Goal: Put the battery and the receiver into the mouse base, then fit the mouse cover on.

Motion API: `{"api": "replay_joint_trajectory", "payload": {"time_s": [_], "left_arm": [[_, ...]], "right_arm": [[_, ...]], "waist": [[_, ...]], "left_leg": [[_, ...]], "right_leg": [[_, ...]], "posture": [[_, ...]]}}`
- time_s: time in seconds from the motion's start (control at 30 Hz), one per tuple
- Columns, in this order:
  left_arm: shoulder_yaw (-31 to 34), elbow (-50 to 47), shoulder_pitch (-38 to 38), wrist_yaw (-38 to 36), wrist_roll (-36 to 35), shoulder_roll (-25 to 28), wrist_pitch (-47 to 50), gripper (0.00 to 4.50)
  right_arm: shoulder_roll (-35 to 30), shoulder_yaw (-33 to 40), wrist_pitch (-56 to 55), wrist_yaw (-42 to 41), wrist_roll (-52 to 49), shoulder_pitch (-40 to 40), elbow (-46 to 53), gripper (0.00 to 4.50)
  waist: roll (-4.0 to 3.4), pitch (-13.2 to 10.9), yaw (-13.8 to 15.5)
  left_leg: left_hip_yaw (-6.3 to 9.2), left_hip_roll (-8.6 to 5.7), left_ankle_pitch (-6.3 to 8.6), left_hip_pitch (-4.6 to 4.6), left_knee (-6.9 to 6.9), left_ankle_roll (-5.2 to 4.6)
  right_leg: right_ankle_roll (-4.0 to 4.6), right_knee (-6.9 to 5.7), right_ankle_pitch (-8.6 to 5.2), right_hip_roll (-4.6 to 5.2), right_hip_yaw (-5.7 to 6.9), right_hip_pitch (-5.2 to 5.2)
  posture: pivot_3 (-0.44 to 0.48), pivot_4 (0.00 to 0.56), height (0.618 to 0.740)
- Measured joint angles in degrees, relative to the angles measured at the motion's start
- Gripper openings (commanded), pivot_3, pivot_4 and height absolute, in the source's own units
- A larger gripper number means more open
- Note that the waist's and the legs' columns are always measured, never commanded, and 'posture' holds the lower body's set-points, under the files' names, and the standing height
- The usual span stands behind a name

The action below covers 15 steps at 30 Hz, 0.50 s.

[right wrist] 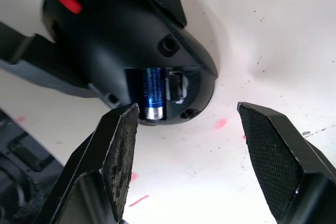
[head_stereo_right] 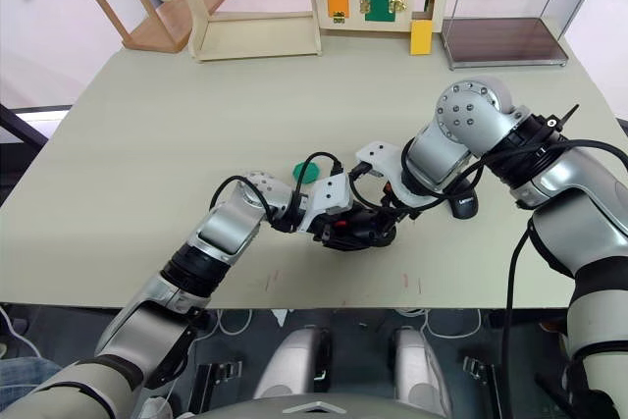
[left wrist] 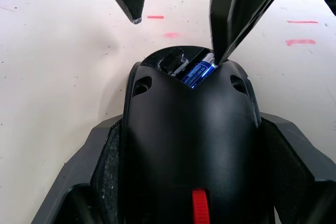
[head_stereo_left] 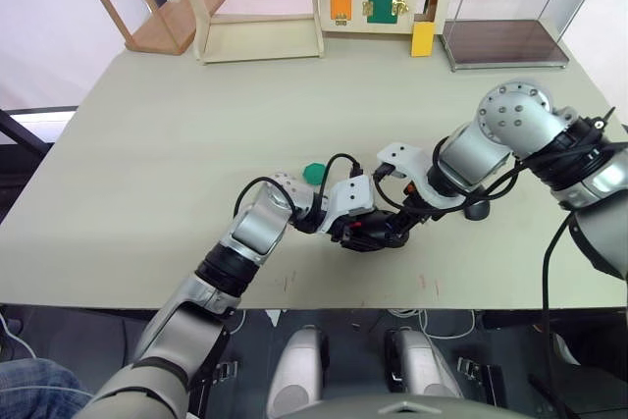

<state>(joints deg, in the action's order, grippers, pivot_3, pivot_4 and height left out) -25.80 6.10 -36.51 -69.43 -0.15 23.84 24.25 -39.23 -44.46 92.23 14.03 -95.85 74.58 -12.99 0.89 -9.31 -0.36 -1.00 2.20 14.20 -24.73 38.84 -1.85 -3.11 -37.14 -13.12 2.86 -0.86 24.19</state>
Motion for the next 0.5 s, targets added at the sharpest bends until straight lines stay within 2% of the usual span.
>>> {"api": "replay_joint_trajectory", "payload": {"time_s": [0.2,0.43,0.5], "left_arm": [[-0.1,0.3,-0.2,-0.1,0.0,-0.2,-0.1,2.98],[-0.2,1.0,-0.4,-0.2,0.0,-0.4,-0.8,2.98],[-0.2,1.2,-0.5,-0.2,0.0,-0.5,-0.9,2.98]], "right_arm": [[-6.1,1.7,0.0,-3.3,-1.3,-2.2,6.5,3.16],[-11.4,10.6,-0.1,-7.7,2.0,-9.9,15.1,3.16],[-12.1,13.7,-0.6,-9.0,3.5,-13.1,17.8,2.65]], "waist": [[0.0,0.0,0.2],[0.0,0.0,0.4],[0.0,0.0,0.5]], "left_leg": [[0.0,0.0,0.0,-0.03,0.0,0.0],[0.01,0.0,0.0,-0.01,0.0,0.0],[0.0,0.0,0.0,-0.01,0.0,0.0]], "right_leg": [[0.0,0.08,0.0,0.01,0.0,0.0],[0.13,0.08,-0.07,0.0,0.0,-0.02],[0.11,0.08,-0.06,0.0,-0.01,-0.02]], "posture": [[0.0,0.15,0.74],[0.0,0.15,0.74],[0.0,0.15,0.74]]}}
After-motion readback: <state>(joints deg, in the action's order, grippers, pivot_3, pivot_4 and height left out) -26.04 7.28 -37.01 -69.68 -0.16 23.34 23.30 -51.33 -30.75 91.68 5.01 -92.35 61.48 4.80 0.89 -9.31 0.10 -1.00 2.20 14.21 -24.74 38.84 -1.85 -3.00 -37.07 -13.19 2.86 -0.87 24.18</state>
